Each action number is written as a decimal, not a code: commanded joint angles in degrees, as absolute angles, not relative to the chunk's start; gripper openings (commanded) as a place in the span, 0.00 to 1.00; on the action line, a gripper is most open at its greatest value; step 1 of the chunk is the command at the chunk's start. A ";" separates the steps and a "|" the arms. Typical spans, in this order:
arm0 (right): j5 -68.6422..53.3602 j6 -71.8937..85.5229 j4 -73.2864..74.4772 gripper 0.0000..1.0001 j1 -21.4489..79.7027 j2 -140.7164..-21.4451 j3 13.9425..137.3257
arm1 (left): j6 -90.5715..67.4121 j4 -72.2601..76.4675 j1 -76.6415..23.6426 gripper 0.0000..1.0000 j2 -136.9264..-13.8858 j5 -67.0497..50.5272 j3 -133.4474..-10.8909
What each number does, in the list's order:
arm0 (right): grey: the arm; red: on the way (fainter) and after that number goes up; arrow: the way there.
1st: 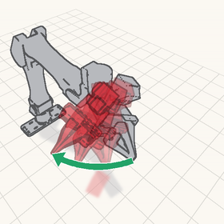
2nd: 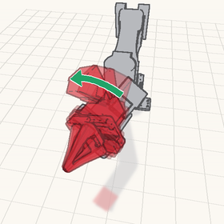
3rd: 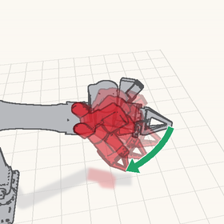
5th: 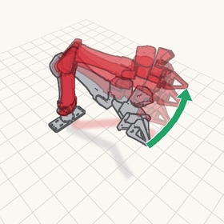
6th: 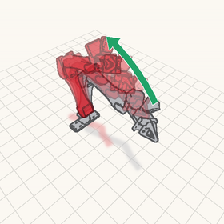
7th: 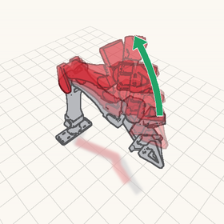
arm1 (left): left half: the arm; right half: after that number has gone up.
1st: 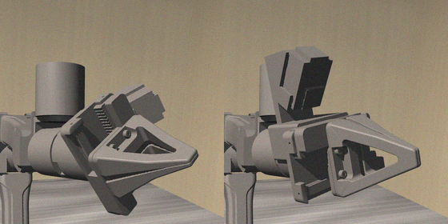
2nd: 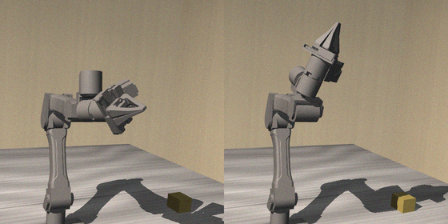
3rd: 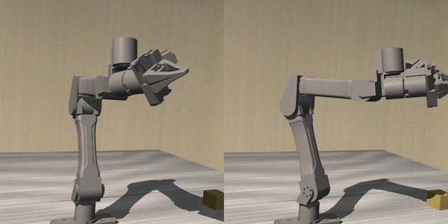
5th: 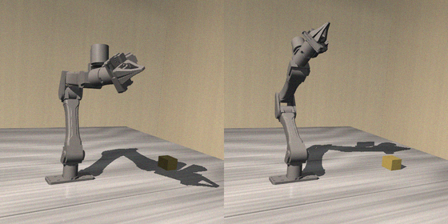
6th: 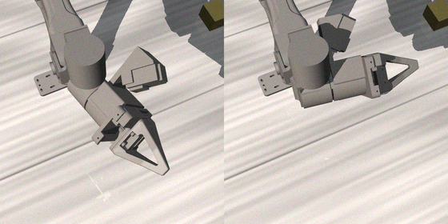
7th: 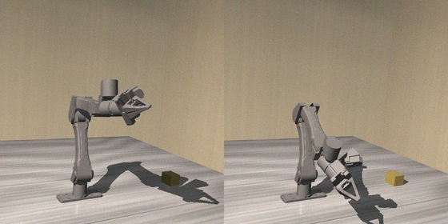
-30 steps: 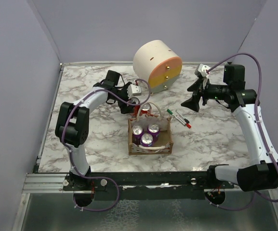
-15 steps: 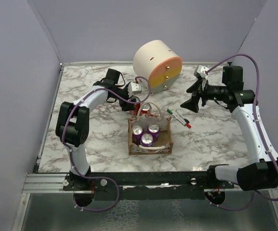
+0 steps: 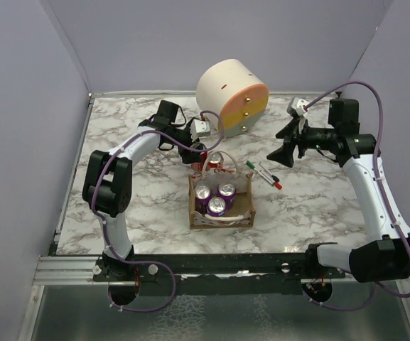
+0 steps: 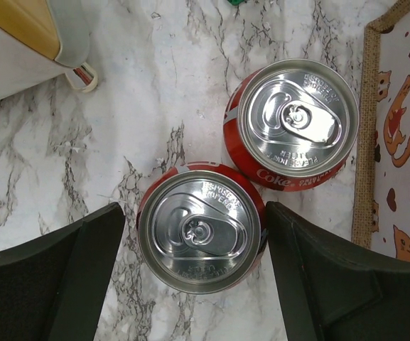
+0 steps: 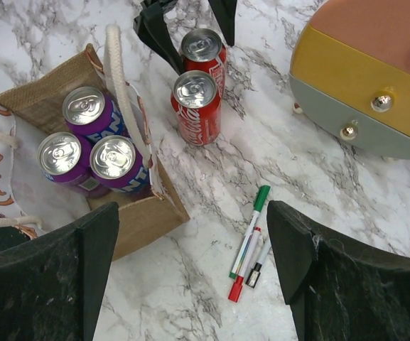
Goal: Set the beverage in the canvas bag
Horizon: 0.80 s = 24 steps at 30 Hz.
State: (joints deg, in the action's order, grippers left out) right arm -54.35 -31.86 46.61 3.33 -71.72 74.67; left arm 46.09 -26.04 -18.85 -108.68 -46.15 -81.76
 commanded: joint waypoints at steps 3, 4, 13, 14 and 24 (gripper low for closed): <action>-56.58 -31.24 45.01 0.84 2.68 -69.84 73.52 | 45.43 -25.22 -19.25 0.73 -109.08 -49.08 -83.62; -56.66 -31.21 44.86 0.84 2.62 -69.75 73.37 | 45.34 -25.36 -19.25 0.69 -108.93 -49.17 -83.59; -56.95 -31.07 44.57 0.84 2.37 -68.57 72.70 | 46.64 -30.47 -19.24 0.14 -104.97 -46.04 -86.25; -56.95 -31.03 44.43 0.84 2.37 -68.48 72.60 | 46.63 -30.98 -19.22 0.07 -104.15 -44.69 -86.69; -56.64 -31.00 43.20 0.84 2.37 -68.84 70.89 | 42.18 -31.94 -19.10 0.00 -90.14 -34.30 -86.97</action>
State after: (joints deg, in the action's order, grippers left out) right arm -55.16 -31.64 45.25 2.87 -69.10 71.77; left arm 45.04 -33.65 -18.87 -99.92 -36.77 -84.01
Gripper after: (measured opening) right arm 0.843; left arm 0.666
